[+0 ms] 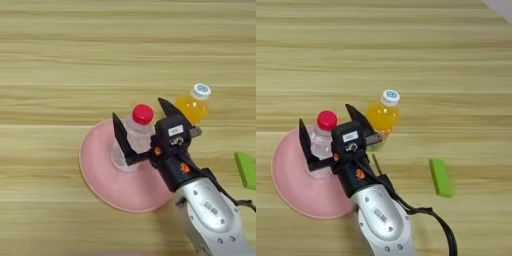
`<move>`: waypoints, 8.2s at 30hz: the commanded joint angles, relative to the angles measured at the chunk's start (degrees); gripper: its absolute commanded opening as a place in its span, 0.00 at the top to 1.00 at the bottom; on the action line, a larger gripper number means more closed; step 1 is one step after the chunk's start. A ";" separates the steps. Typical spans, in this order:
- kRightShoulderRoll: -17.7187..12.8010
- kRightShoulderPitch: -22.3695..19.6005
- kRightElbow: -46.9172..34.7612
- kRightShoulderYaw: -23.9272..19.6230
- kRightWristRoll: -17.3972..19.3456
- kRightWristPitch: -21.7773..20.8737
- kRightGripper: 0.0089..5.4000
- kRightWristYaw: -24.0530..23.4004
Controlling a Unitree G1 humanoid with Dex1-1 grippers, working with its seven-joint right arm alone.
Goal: Move the objects on the table
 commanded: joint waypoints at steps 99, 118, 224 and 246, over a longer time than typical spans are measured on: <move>-0.59 -17.54 31.51 -22.45 12.54 -10.32 0.31 2.44; -3.23 -19.14 32.40 -27.19 10.96 -12.39 0.35 -0.23; -0.12 22.54 0.76 -24.13 7.84 -4.85 0.00 3.56; 0.60 25.54 6.97 -23.39 5.04 -8.37 0.00 4.81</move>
